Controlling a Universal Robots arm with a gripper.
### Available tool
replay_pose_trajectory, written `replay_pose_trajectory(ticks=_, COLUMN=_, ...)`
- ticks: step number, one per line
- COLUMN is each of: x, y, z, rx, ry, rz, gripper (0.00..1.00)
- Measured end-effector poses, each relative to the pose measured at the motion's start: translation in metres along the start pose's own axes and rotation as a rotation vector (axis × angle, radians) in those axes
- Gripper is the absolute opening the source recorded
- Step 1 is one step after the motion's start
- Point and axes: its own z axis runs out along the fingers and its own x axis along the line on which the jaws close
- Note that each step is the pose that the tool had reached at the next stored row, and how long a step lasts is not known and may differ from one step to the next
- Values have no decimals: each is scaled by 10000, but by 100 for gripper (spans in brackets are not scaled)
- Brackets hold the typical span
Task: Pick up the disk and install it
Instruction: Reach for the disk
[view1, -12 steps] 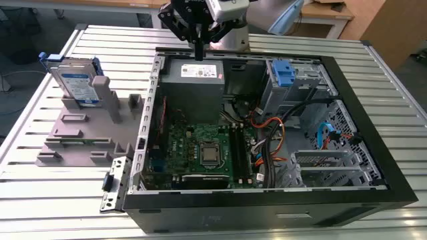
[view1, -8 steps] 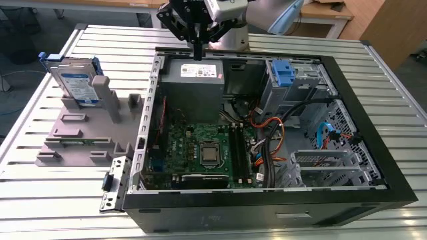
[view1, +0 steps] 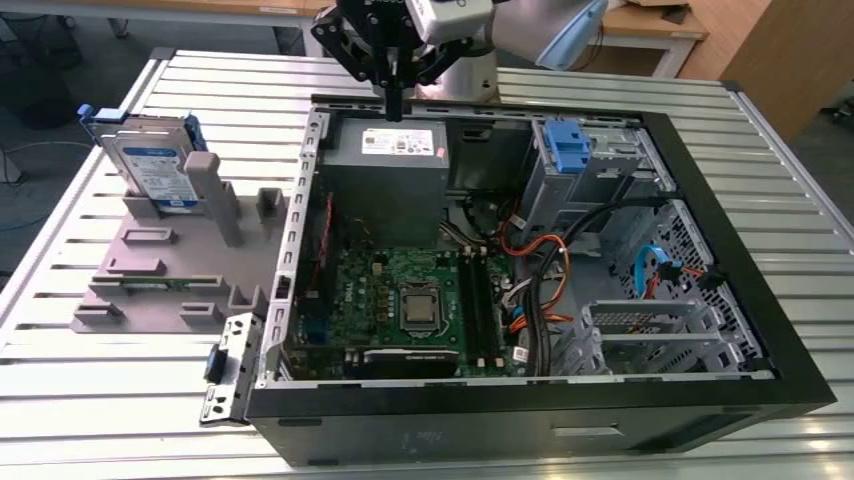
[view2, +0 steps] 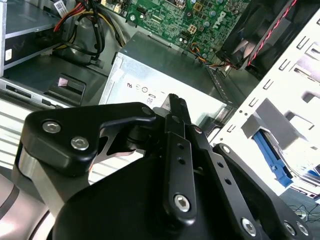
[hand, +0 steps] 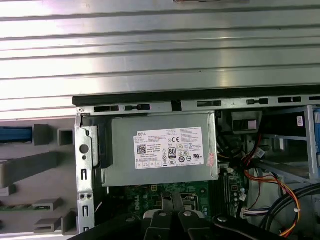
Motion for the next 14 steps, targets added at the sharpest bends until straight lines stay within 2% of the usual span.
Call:
replay_pose_trajectory(ticks=7, x=58, y=-4, z=-1, rx=-1, ry=0, rz=0, gripper=11)
replay_pose_trajectory(ticks=14, x=161, y=-12, z=2, rx=0, ry=0, rz=0, gripper=11)
